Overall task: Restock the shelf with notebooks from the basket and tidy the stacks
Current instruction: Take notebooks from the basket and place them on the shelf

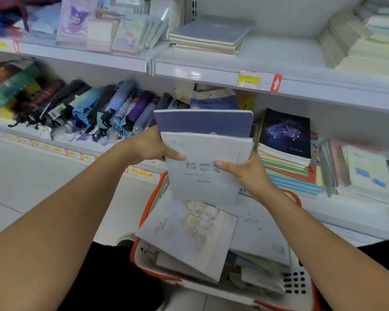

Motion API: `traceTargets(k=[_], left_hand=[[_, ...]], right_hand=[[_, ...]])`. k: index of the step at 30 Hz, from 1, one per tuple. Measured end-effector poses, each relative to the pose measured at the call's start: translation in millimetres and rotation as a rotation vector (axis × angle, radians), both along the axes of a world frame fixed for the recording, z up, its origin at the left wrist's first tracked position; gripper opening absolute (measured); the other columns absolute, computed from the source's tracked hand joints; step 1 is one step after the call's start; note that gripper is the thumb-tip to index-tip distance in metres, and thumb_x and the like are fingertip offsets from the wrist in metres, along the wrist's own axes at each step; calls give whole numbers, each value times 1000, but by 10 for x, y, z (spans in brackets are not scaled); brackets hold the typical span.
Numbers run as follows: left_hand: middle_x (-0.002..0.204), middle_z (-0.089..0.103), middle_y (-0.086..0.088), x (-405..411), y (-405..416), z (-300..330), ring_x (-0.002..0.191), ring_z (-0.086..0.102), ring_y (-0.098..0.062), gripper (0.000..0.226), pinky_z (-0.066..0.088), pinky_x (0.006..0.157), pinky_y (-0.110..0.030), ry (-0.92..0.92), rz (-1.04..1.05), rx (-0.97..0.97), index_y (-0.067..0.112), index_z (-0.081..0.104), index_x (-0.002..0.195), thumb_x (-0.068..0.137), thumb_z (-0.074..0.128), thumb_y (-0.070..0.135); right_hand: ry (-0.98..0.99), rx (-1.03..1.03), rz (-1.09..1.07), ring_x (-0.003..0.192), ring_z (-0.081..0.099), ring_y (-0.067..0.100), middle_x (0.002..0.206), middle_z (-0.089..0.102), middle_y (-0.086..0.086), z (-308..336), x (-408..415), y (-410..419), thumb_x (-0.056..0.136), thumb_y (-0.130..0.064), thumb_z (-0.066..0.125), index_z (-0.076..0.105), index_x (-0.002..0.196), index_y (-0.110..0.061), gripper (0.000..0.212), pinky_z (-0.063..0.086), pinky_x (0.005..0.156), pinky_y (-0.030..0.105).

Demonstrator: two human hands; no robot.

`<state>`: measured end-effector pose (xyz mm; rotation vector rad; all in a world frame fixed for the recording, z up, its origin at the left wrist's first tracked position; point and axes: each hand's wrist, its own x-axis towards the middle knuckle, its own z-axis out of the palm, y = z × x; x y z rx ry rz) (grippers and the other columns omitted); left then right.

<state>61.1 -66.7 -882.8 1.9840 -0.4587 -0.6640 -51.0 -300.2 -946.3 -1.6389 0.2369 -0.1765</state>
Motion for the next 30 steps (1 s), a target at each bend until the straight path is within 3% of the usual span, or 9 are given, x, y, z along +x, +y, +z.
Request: traceTargets(k=[2,8,13,15,18,21,24,27,30], left_hand=[[109,71,6,2,37,-64,102,66,-15,54,60,80,-37,21,-25,113,25,61,120,73,82,8],[115,67,7,50,138,-156,103,65,-15,59,59,84,-36,88,-66,264,26,58,125,73,83,14],[116,68,-8,83,205,-286,95,70,-21,47,59,83,-35,112,-159,451,17,59,126,82,76,22],[117,69,-7,76,222,-289,96,71,-22,44,58,87,-37,157,-143,403,16,59,127,85,73,21],[112,73,-1,102,251,-58,98,71,-17,35,56,91,-35,102,-74,262,17,66,119,86,72,26],[107,74,5,94,260,284,97,70,-9,33,56,80,-22,30,33,7,19,70,115,83,73,26],[105,75,8,8,171,495,93,71,-7,26,55,75,-17,-62,95,-121,21,70,112,88,66,32],[101,75,9,-65,-50,660,91,71,-8,18,57,74,-19,-175,256,-426,24,68,108,97,55,28],[105,74,9,-81,-186,843,94,71,-9,17,58,79,-24,-226,366,-584,27,66,108,98,54,29]], right_hand=[[22,34,9,73,69,-8,81,71,-24,-181,-64,50,78,-3,81,68,90,-31,33,56,66,12],[74,65,35,91,73,5,95,76,-17,-434,-92,83,77,-9,83,74,101,-26,31,59,76,20],[132,68,100,89,72,1,103,75,-5,-648,-181,110,82,3,74,71,108,-17,33,59,78,20],[137,89,82,93,72,5,100,76,-10,-687,-202,146,85,3,71,70,113,-13,32,59,85,28],[100,194,-7,95,74,14,105,77,0,-479,-120,182,86,3,69,70,116,-4,31,60,79,27],[1,298,-53,101,72,25,113,74,10,42,36,211,87,-4,69,73,110,-9,24,60,84,40],[-154,429,-53,107,70,27,118,72,11,755,231,186,92,-7,63,66,122,-3,31,58,89,43],[-267,353,-11,112,68,22,123,71,2,1334,359,91,98,-15,58,61,129,-13,31,54,97,42],[-184,266,76,113,68,23,127,69,-3,1459,389,74,99,-19,57,53,136,-22,37,54,96,52]])
